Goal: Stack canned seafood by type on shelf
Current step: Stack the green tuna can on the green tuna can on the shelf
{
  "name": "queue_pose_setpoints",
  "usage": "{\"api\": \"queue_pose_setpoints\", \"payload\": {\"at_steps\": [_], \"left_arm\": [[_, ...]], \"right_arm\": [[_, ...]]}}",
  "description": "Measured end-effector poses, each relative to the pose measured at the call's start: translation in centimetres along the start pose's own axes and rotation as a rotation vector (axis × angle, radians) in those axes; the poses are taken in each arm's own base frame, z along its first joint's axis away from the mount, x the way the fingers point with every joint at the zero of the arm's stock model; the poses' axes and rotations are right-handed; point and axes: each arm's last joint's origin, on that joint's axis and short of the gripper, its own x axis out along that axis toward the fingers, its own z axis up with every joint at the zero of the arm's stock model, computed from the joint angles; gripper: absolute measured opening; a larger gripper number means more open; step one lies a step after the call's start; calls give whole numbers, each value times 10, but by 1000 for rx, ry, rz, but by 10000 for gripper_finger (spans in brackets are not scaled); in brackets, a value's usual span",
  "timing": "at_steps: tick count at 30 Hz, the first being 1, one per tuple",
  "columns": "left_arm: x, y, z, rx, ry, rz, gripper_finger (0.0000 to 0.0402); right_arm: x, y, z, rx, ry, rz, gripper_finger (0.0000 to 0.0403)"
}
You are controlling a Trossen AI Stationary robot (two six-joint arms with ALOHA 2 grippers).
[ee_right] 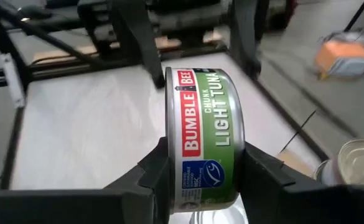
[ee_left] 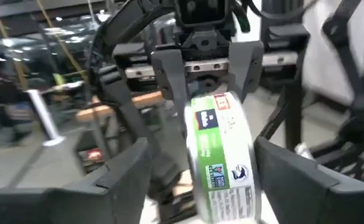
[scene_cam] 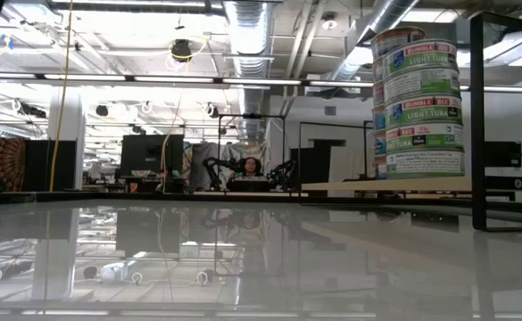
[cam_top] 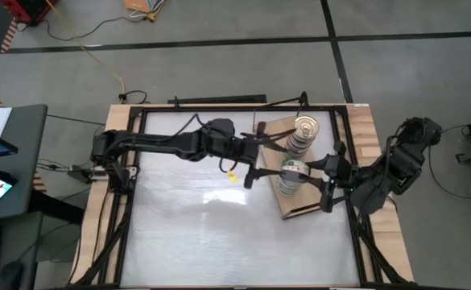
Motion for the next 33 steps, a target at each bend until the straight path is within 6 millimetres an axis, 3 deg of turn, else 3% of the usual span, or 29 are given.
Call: {"api": "queue_pose_setpoints", "payload": {"at_steps": [4, 8, 14, 20, 28, 33], "left_arm": [[-16, -1, 13, 133, 101, 37, 289], [-21, -14, 6, 193, 238, -8, 288], [-22, -52, -54, 294, 364, 62, 266], [-40, -88, -106, 415, 375, 217, 243], [-66, -118, -132, 470, 322, 329, 230], [-82, -134, -138, 474, 319, 325, 228]], "right_arm": [[-4, -7, -4, 36, 69, 48, 164], [-3, -16, -10, 79, 157, 20, 164], [4, -24, -12, 166, 265, 8, 164], [14, -30, -9, 270, 343, 17, 164], [37, -41, -1, 441, 368, 2, 164], [50, -35, -23, 505, 412, -36, 164]]}}
